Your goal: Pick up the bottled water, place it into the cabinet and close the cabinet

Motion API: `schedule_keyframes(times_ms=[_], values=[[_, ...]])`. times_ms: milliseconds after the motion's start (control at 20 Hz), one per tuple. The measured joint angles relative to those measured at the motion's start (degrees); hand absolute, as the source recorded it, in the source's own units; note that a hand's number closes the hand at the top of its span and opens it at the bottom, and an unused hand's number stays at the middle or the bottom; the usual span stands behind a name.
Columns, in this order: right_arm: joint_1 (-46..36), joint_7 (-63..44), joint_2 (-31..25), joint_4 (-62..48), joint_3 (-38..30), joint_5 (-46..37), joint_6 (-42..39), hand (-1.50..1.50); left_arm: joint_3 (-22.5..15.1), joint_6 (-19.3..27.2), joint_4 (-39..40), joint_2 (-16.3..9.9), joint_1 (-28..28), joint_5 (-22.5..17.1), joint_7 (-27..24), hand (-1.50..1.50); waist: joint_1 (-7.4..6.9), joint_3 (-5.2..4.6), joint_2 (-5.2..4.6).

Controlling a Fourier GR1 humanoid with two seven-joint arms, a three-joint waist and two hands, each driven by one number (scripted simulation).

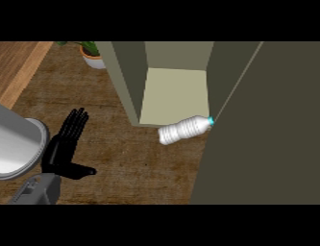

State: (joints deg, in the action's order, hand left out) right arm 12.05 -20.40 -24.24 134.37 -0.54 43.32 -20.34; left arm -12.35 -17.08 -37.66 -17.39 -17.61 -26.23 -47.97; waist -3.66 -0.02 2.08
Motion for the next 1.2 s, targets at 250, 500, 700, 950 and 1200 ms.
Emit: schedule_keyframes(times_ms=[250,500,700,950,1200], values=[[-4.80,-1.46,1.00,0.03,7.77,-0.70,3.65,1.50,0.06,-1.54,-8.43,-4.79,4.92,-1.03,1.47,-1.50,-0.38,-0.07,0.06],[-11.34,-3.72,2.25,-0.30,15.73,-1.72,8.32,1.50,0.49,-2.85,-16.54,-8.70,9.68,-2.90,3.62,-1.50,-0.71,-0.16,0.08],[-17.75,-5.29,4.28,-1.50,21.43,-4.72,13.14,1.50,1.02,-3.69,-22.54,-11.37,12.69,-4.75,5.82,-1.50,-1.05,-0.19,0.05],[-26.42,-8.18,9.41,-2.78,29.16,-14.68,21.51,1.50,1.58,-4.13,-29.89,-13.92,16.59,-6.97,8.20,-1.50,-1.33,-0.23,-0.08],[-35.91,-11.44,18.05,-8.75,36.28,-24.56,31.05,1.50,3.02,-4.30,-38.04,-16.96,20.80,-10.19,11.03,-1.50,-1.39,-0.18,-0.48]])
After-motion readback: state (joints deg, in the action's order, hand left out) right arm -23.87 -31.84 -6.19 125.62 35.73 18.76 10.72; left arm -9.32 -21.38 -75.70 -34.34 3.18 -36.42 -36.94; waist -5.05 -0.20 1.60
